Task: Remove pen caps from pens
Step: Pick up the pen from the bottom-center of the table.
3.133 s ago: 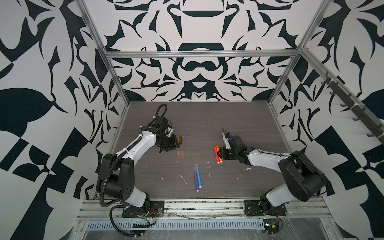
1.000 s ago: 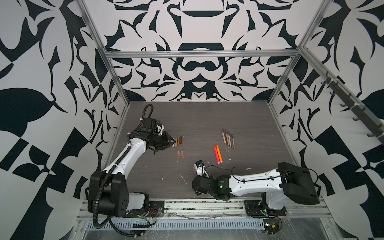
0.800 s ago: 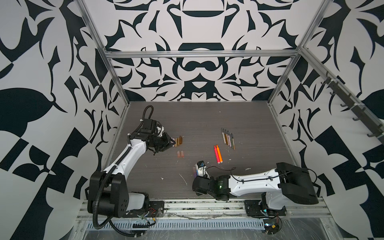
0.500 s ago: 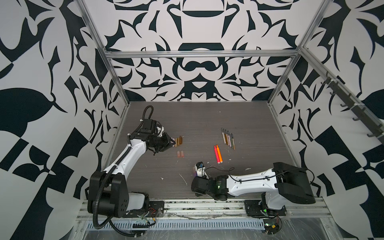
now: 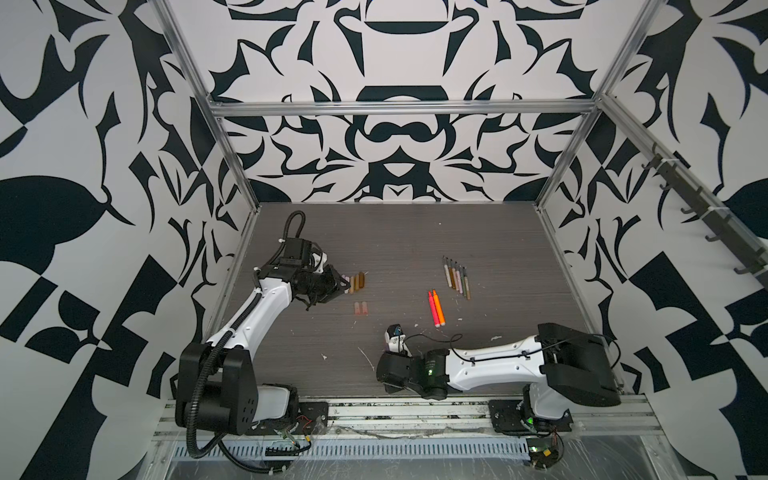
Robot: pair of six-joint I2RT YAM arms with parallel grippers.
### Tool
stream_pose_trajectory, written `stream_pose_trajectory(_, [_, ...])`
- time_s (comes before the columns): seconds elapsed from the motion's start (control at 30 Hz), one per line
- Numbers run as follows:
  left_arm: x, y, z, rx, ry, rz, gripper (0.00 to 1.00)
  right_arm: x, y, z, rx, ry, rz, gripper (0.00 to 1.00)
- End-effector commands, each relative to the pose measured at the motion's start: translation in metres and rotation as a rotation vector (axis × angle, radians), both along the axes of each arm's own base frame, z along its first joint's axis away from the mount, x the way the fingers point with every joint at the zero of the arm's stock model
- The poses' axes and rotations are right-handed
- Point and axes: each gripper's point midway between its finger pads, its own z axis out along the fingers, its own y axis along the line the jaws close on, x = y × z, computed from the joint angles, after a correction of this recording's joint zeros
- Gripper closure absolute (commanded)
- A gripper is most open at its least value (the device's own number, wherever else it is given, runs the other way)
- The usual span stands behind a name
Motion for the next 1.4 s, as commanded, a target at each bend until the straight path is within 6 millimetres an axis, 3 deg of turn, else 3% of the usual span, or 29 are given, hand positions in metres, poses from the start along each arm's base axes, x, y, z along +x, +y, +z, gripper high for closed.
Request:
stream_pose_trajectory(0.0, [-0.007,0.001,0.006,-0.009,-0.007,-0.009,0.70,0.001,0.000,0.003,-0.019,0.015,-0.009,0.62])
stream_pose_trajectory(0.27, [-0.010,0.005,0.007,-0.009,-0.012,-0.002,0.70,0.001,-0.001,-0.002,-0.038,0.038,-0.018,0.70])
stream_pose_trajectory(0.47, [-0.011,0.006,0.007,-0.011,-0.009,0.003,0.70,-0.001,0.006,-0.007,-0.082,0.057,0.008,0.72])
stream_pose_trajectory(0.6, [-0.011,0.006,0.008,-0.019,-0.005,0.006,0.70,-0.008,0.016,-0.009,-0.105,0.096,0.057,0.85])
stream_pose_trajectory(0.67, [-0.011,0.005,0.008,-0.023,0.000,0.007,0.70,-0.007,0.019,-0.007,-0.109,0.090,0.071,0.86])
stream_pose_trajectory(0.77, [-0.013,0.007,0.022,-0.013,-0.044,0.007,0.69,-0.001,0.025,0.008,-0.070,0.075,0.093,0.93])
stream_pose_trajectory(0.87, [-0.014,0.007,0.031,-0.013,-0.066,0.005,0.62,0.014,0.025,0.031,0.001,0.090,0.128,1.00])
stream_pose_trajectory(1.1, [-0.020,-0.012,0.038,-0.105,-0.024,-0.034,0.51,0.077,-0.015,0.101,0.180,0.071,0.056,1.00])
stream_pose_trajectory(1.2, [-0.018,-0.027,0.045,-0.166,-0.005,-0.053,0.46,0.092,-0.027,0.117,0.200,0.074,0.048,1.00])
stream_pose_trajectory(1.37, [-0.008,-0.050,0.050,-0.250,0.042,-0.077,0.43,0.099,-0.027,0.128,0.243,0.088,0.056,1.00])
